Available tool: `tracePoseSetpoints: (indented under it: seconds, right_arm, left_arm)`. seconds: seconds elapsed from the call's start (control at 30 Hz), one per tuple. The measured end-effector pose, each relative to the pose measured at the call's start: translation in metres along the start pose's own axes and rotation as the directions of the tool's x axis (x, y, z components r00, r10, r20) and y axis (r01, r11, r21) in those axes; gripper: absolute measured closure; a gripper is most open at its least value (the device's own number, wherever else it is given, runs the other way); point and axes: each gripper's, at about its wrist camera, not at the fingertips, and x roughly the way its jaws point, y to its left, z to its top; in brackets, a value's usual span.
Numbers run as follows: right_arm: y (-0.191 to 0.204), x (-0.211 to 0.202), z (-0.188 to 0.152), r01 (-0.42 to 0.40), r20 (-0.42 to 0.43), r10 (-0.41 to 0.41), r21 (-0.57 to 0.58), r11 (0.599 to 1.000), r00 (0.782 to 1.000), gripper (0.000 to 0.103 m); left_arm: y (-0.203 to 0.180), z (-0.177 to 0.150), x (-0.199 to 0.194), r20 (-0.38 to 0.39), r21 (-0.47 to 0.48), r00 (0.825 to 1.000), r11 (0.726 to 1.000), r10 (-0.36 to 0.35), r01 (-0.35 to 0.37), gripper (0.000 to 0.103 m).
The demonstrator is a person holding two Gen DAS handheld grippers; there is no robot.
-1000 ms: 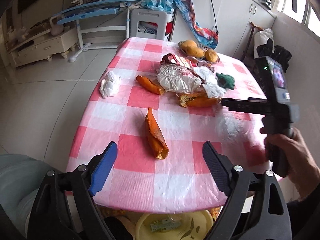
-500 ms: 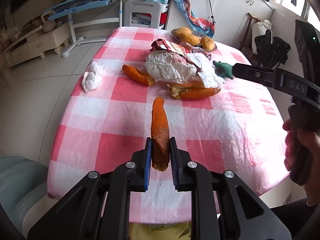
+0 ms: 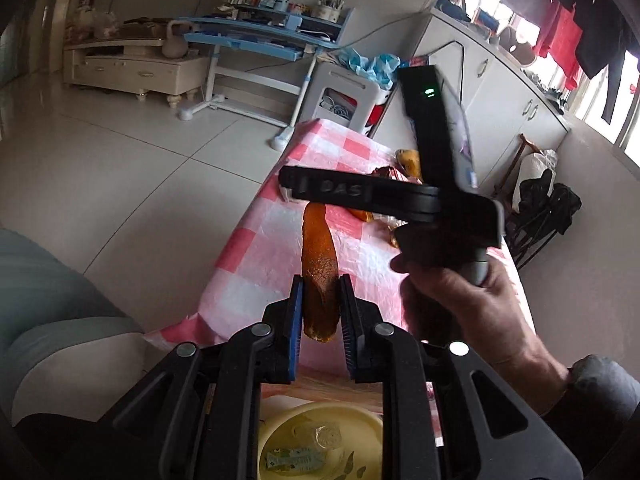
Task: Collect trash
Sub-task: 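Grasp the white tissue with the right tool while the left tool holds the peel, then carry the tissue over the yellow bucket and open the right tool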
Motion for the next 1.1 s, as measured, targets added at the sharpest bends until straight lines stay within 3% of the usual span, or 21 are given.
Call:
tracePoseSetpoints:
  seconds: [0.23,0.3,0.43,0.5,0.67,0.8,1.1]
  right_arm:
    - [-0.021,0.031,0.010,0.048,-0.064,-0.045,0.051,0.998,0.997,0.035]
    - [-0.024,0.037,0.010,0.046,-0.083,-0.041,0.056,0.997,0.996,0.048]
    - [-0.024,0.039,0.008,0.044,-0.094,-0.042,0.024,0.999,0.995,0.060]
    - [-0.024,0.039,0.007,0.028,-0.093,-0.026,0.025,0.999,0.995,0.078]
    - [-0.024,0.022,0.005,0.011,-0.067,-0.009,0.025,1.000,0.998,0.081]
    - [-0.031,-0.024,-0.010,0.026,-0.017,-0.025,0.043,0.999,1.000,0.081]
    - [-0.043,-0.126,-0.105,0.039,0.017,-0.043,0.191,0.981,0.999,0.081]
  left_arm:
    - [0.010,0.008,-0.001,0.008,-0.045,1.000,0.999,-0.019,0.019,0.086]
    - [0.009,0.010,0.004,0.001,-0.054,1.000,0.998,-0.025,0.025,0.086]
    - [0.007,0.012,0.009,-0.007,-0.056,0.999,0.998,-0.037,0.036,0.086]
    - [0.004,0.010,0.010,-0.009,-0.053,0.999,0.998,-0.038,0.038,0.086]
    - [0.001,0.011,0.011,0.000,-0.041,1.000,0.999,-0.027,0.027,0.086]
    - [-0.004,0.010,0.005,0.030,-0.021,0.999,1.000,-0.020,0.021,0.086]
    - [-0.004,0.006,-0.018,0.126,-0.015,0.992,1.000,-0.007,0.009,0.086]
